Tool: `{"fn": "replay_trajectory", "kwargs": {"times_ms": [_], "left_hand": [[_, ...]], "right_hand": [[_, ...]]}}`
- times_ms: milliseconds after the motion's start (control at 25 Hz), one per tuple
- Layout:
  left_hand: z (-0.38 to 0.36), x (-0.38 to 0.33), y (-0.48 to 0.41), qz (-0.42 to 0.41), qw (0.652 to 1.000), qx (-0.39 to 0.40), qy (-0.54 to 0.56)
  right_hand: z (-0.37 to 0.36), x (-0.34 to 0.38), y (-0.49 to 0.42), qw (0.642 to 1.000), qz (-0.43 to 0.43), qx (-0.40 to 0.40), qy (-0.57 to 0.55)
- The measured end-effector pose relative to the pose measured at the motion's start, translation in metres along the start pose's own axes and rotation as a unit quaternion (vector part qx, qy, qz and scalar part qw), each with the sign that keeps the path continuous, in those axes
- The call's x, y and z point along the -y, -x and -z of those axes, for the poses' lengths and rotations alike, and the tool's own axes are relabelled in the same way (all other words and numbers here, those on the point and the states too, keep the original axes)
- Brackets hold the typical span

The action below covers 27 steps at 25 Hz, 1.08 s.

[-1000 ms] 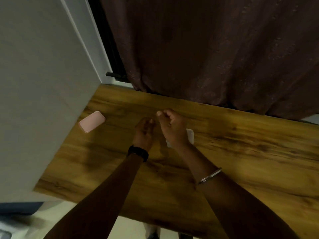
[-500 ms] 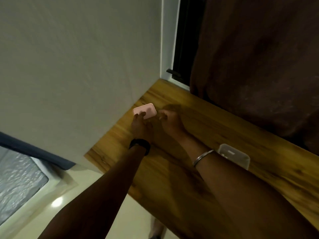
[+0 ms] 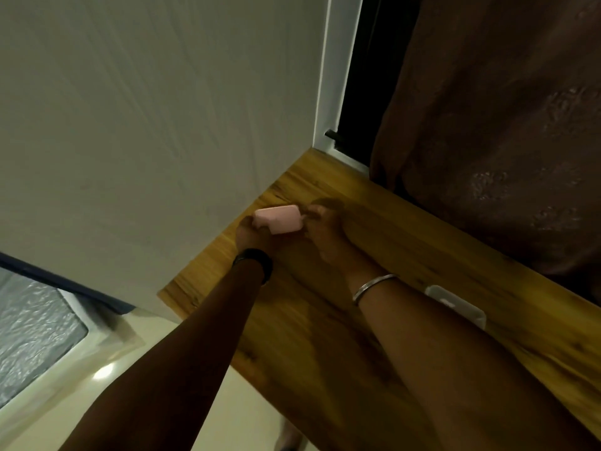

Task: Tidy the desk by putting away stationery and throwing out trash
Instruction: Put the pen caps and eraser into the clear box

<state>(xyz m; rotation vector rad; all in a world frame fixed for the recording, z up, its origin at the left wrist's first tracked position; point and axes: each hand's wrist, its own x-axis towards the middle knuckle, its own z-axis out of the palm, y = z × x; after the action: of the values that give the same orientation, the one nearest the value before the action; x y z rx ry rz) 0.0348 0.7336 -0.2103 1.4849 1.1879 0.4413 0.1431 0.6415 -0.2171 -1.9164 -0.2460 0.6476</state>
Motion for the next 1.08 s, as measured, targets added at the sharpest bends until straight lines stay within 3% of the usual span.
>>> {"fn": "replay_trajectory", "kwargs": {"times_ms": [160, 400, 560, 720, 840, 920, 1040, 1080], "left_hand": [[-0.005, -0.002, 0.023, -0.027, 0.998, 0.033, 0.04], [-0.038, -0.029, 0.088, -0.026, 0.975, 0.208, 0.077], [-0.063, -0.049, 0.128, -0.111, 0.949, 0.295, -0.027], [-0.087, -0.06, 0.158, -0.21, 0.872, 0.419, -0.141], [-0.11, -0.061, 0.168, -0.27, 0.794, 0.521, -0.158], [-0.124, -0.05, 0.165, -0.326, 0.749, 0.534, -0.216], [-0.138, -0.036, 0.163, -0.443, 0.668, 0.479, -0.358], [-0.141, -0.032, 0.163, -0.452, 0.657, 0.468, -0.381]], "right_hand": [[0.028, -0.005, 0.025, 0.999, 0.012, 0.023, -0.035], [0.119, -0.001, 0.082, 0.993, 0.073, -0.087, 0.044], [0.189, -0.02, 0.122, 0.987, 0.096, -0.119, 0.045], [0.25, -0.044, 0.172, 0.993, 0.088, -0.073, 0.0], [0.28, -0.062, 0.193, 0.994, 0.081, -0.042, 0.062], [0.288, -0.078, 0.198, 0.986, 0.077, -0.046, 0.138], [0.284, -0.101, 0.198, 0.952, 0.072, -0.082, 0.288], [0.28, -0.106, 0.198, 0.942, 0.058, -0.09, 0.319]]}}
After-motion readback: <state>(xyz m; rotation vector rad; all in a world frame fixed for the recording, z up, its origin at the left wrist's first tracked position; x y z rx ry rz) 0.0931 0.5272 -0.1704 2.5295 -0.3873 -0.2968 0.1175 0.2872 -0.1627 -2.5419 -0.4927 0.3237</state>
